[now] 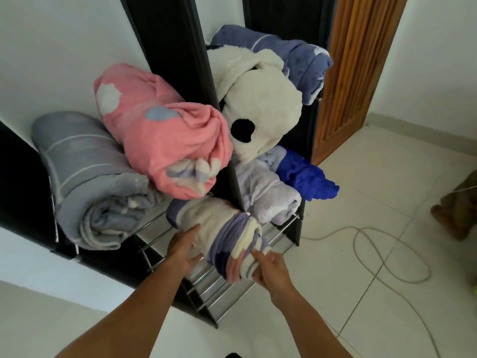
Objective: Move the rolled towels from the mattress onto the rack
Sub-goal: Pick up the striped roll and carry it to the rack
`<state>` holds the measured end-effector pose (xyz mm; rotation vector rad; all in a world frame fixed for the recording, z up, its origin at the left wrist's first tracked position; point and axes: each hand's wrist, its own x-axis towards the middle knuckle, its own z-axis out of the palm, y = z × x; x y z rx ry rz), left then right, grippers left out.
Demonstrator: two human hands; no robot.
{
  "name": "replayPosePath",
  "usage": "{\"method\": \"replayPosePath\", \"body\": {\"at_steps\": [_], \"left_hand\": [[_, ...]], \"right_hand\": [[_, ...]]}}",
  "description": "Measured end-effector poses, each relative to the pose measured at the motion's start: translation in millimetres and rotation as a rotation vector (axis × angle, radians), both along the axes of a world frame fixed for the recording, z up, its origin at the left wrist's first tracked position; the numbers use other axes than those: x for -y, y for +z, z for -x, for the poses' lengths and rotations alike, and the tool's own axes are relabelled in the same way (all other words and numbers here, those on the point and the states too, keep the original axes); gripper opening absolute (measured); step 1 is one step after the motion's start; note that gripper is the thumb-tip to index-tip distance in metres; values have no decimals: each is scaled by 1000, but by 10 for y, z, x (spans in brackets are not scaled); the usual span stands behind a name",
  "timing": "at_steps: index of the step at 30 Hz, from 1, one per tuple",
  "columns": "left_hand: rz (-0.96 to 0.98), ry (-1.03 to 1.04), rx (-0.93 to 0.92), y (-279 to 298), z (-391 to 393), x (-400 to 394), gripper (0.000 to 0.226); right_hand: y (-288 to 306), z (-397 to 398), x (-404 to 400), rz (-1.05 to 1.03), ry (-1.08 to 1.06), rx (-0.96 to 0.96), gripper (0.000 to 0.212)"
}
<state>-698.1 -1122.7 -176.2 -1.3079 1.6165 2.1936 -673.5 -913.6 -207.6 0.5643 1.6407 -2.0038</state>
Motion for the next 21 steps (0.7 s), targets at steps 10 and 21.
{"method": "replayPosePath", "body": {"at_steps": [10,21], "left_hand": [[-7,-174,150,-127,-18,-121,17],[165,29,-43,89,253,45,20]], "right_hand": [[-120,53,146,25,-47,108,20],[-26,441,652,114,38,38,37]]}}
